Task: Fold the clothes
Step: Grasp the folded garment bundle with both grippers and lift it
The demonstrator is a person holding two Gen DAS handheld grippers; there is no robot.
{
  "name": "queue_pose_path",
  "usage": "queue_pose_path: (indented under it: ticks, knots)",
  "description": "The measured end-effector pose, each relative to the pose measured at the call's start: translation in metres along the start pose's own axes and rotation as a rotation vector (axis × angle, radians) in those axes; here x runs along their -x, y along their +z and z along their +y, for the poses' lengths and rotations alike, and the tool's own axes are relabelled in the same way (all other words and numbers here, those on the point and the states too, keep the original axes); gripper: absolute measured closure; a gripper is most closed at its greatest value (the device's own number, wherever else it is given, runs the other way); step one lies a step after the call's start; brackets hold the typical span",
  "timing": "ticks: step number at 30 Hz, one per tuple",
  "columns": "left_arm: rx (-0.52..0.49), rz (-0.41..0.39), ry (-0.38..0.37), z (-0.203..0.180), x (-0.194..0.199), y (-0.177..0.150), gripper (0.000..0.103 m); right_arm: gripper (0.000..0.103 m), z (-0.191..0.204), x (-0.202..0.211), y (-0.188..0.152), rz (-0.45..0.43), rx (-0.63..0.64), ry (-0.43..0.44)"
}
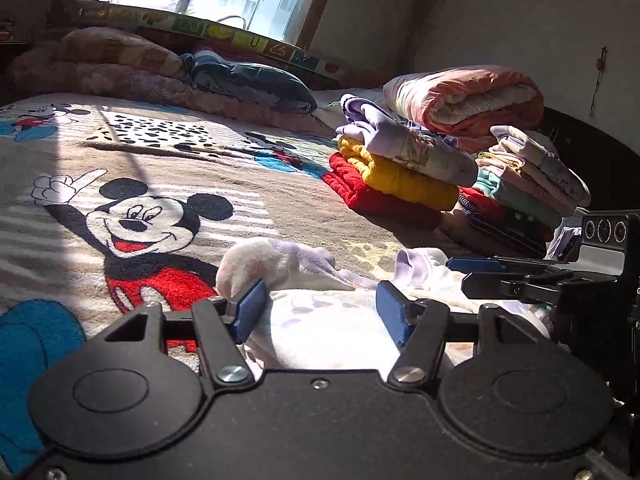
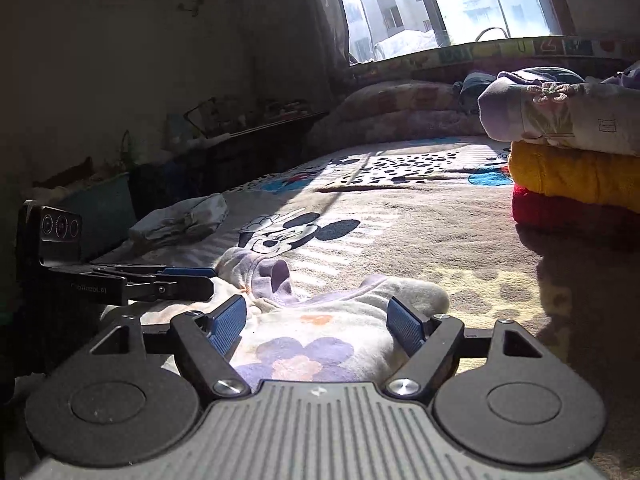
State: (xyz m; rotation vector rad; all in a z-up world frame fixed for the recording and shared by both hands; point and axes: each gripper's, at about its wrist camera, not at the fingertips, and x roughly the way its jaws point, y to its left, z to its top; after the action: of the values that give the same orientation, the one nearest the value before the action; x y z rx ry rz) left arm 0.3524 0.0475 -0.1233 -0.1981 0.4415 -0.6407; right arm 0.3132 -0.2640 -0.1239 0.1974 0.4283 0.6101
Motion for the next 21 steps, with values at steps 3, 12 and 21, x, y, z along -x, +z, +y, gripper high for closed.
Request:
queue_pose_path:
  ticks: [3,12,21]
  knots:
    - [0.097,-0.068,0.015,0.006,0.022,0.003,0.035,0.025,-0.004,0.026,-0.002,-0.047,-0.128,-0.028]
    - [0.612,-0.033,-0.018,0.035,0.052,-0.005,0.018,0.015,-0.037,0.051,-0.037,-0.067,-0.671,-0.007]
    - [0.646,0.14,0.033,0.032,0.028,-0.017,0.017,0.009,-0.036,0.011,-0.048,0.042,-0.699,-0.012]
